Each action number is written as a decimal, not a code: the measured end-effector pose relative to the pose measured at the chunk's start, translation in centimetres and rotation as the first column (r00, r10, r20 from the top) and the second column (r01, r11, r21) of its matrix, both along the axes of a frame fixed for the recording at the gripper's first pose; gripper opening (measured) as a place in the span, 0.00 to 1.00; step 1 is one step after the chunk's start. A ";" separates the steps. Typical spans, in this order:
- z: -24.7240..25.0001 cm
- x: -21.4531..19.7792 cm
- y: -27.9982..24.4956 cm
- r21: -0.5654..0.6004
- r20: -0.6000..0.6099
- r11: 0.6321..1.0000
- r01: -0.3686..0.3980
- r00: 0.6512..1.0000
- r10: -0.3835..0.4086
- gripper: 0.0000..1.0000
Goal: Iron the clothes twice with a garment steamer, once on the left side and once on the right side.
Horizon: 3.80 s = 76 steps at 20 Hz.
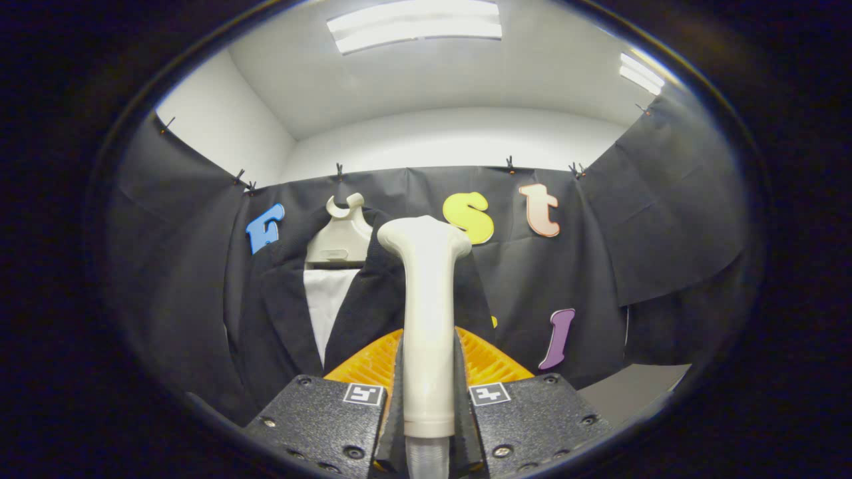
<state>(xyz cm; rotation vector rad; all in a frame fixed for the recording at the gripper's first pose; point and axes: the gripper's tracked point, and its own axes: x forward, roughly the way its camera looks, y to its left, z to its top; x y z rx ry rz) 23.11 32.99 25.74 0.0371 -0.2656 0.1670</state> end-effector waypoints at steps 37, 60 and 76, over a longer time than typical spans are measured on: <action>-26.5 -11.2 -3.9 -0.205 -0.467 0.979 -0.005 0.879 -0.093 0.34; -38.2 -15.2 -4.8 -0.279 -0.679 0.956 -0.090 0.723 -0.130 0.34; -9.3 -12.1 7.5 -0.133 -0.098 0.979 -0.154 0.985 0.141 0.34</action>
